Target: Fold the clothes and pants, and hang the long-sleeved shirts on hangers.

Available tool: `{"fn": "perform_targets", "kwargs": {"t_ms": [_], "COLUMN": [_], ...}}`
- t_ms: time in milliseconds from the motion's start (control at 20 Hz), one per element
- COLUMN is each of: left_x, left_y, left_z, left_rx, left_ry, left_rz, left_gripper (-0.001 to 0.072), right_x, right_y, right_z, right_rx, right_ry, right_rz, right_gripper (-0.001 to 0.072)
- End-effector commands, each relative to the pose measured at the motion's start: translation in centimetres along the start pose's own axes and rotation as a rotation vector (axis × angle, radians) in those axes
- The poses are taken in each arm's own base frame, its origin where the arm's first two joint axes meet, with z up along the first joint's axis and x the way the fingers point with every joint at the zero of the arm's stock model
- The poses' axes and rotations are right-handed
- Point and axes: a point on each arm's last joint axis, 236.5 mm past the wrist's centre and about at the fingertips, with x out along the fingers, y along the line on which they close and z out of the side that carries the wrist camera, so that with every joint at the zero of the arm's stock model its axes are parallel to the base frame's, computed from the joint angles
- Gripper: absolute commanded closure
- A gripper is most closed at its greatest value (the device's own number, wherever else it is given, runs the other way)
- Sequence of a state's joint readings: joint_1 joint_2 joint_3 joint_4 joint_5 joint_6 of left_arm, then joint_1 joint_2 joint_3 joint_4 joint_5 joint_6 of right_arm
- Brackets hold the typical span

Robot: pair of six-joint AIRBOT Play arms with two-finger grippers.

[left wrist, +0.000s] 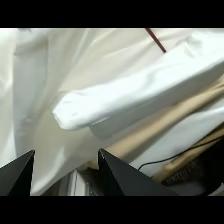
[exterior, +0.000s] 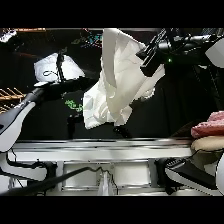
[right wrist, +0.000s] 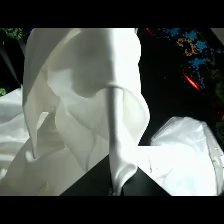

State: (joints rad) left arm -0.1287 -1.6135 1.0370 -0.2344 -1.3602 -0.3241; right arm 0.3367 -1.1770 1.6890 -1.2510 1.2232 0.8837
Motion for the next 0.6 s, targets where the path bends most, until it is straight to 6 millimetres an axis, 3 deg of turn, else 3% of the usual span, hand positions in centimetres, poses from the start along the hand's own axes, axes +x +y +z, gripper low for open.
{"fn": "perform_targets", "kwargs": {"t_ms": [0, 150, 300, 450, 550], "left_x": [2.4, 3.5, 3.9, 3.2, 2.0], "left_y": [-0.9, -0.1, 1.7, 1.4, 2.4], "left_z": [-0.5, 0.3, -0.1, 0.4, 1.1], "left_rx": [0.010, -0.054, -0.085, -0.081, -0.070], "left_ry": [-0.064, -0.145, -0.152, -0.165, -0.173], "left_rz": [-0.074, -0.082, -0.041, -0.062, -0.029], "left_gripper": [0.0263, 0.0264, 0.0264, 0.0265, 0.0265], "right_x": [0.0, 0.0, -0.1, -0.1, -0.1], "right_y": [0.3, 0.7, 1.0, 1.2, 1.3], "right_z": [-0.2, -0.7, -0.8, -1.0, -1.1], "right_rx": [0.022, 0.023, 0.028, 0.028, 0.028], "right_ry": [0.007, 0.030, 0.036, 0.044, 0.046], "right_rz": [0.010, 0.029, 0.043, 0.050, 0.053], "right_gripper": [0.0687, 0.0687, 0.0687, 0.0687, 0.0687]}}
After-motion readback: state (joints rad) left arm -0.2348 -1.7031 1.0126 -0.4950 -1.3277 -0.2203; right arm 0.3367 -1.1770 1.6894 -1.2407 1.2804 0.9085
